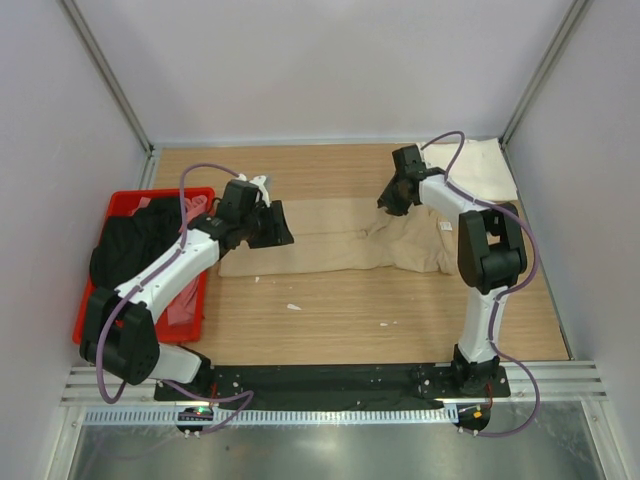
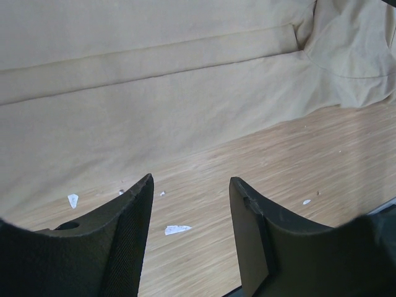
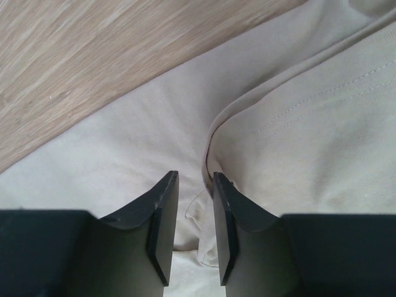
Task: Fold and stack the t-shirts
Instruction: Fold the tshirt
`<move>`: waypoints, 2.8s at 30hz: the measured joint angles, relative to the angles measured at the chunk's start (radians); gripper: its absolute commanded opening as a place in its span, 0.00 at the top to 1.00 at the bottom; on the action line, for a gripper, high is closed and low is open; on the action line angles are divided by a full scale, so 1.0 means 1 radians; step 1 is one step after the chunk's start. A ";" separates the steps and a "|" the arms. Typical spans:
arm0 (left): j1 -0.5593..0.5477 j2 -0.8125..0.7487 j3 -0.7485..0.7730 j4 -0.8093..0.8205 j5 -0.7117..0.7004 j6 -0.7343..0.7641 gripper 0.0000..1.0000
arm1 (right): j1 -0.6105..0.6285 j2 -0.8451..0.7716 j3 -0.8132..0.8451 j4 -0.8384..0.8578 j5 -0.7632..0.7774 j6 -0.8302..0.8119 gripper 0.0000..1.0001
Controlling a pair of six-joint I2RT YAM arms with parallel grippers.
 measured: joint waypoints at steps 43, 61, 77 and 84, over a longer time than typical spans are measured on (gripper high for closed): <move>0.000 -0.011 0.013 -0.044 -0.040 -0.002 0.45 | 0.006 0.035 0.147 -0.178 0.043 -0.143 0.64; 0.000 0.039 0.016 -0.040 -0.051 -0.001 0.44 | 0.071 0.031 0.051 -0.045 -0.005 -0.079 0.68; 0.000 0.050 0.016 -0.040 -0.054 -0.003 0.44 | 0.077 0.113 0.056 0.086 -0.124 -0.089 0.68; 0.000 0.058 0.022 -0.047 -0.055 -0.002 0.45 | 0.075 0.045 0.061 -0.075 -0.035 -0.105 0.71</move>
